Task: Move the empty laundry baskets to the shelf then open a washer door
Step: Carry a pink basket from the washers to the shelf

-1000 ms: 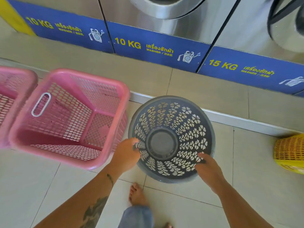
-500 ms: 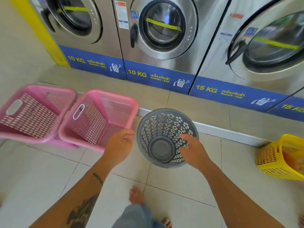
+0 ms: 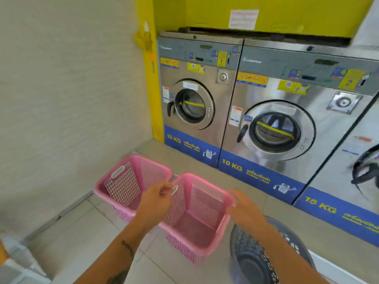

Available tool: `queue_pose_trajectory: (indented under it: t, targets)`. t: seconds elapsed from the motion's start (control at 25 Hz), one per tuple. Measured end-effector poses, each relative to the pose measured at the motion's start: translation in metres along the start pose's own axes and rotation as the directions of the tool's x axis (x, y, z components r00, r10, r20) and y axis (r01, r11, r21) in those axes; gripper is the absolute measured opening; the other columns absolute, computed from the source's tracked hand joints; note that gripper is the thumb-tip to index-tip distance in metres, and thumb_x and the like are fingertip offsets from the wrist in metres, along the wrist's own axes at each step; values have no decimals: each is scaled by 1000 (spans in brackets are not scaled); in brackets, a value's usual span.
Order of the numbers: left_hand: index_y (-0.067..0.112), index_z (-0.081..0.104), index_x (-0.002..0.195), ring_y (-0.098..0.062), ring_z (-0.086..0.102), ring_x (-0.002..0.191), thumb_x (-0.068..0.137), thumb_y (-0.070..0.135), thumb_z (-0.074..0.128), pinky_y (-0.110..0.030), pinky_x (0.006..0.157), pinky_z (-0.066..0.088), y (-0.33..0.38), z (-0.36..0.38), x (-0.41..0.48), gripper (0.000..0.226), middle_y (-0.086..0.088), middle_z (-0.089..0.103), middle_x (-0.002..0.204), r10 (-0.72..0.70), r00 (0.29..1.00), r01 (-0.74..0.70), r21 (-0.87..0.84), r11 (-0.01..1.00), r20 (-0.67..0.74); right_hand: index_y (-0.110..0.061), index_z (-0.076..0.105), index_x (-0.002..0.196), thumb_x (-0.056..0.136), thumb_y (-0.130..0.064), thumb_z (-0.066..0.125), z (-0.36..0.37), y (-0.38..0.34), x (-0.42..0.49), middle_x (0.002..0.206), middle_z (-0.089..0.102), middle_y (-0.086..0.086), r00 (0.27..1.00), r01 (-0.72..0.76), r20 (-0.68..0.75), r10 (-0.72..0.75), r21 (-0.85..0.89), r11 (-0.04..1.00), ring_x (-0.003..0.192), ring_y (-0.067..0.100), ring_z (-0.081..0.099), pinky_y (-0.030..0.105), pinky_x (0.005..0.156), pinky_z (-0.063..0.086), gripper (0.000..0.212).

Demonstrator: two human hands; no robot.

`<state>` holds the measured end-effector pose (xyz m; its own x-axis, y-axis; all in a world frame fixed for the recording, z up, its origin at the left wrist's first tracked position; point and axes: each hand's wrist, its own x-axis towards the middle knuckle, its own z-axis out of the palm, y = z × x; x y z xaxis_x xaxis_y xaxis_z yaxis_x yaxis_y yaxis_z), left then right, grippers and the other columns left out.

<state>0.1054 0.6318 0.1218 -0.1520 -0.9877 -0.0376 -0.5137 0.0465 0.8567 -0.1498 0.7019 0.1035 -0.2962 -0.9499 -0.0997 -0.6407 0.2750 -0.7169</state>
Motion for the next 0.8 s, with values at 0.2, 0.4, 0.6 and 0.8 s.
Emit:
queue_pose_trajectory:
  t: [0.2, 0.4, 0.6, 0.8]
  targets:
    - [37, 62, 89, -3, 61, 84, 91, 14, 54, -26, 76, 50, -51, -111, 52, 24, 19, 65, 91, 14, 1000, -13, 37, 999, -7, -24, 55, 117, 81, -3, 58, 74, -109, 44, 90, 57, -3, 1000, 14, -27, -12, 72, 997, 66, 13, 51, 25, 60, 39, 42]
    - [34, 66, 100, -4, 61, 82, 94, 18, 51, -19, 67, 45, -95, -183, 103, 22, 14, 67, 94, -7, 1000, 4, 122, 993, 24, -37, 58, 94, 80, -1, 56, 147, -177, 68, 84, 61, -6, 999, -45, 26, 42, 93, 995, 52, -1, 53, 15, 43, 38, 38]
    - [30, 65, 104, -6, 61, 79, 94, 19, 51, -17, 62, 40, -123, -203, 157, 21, 9, 67, 96, 0, 998, -8, 144, 990, 56, -36, 55, 95, 78, 0, 56, 179, -209, 107, 87, 56, -15, 997, -49, 57, 45, 75, 996, 68, -1, 53, 7, 48, 37, 40]
    - [33, 64, 112, -3, 62, 68, 95, 19, 48, -11, 50, 41, -150, -205, 221, 26, 17, 62, 93, -44, 995, 25, 219, 975, 85, -27, 53, 102, 87, -1, 53, 209, -207, 176, 92, 58, -6, 990, -121, 82, 112, 116, 986, 74, 4, 55, 6, 52, 39, 30]
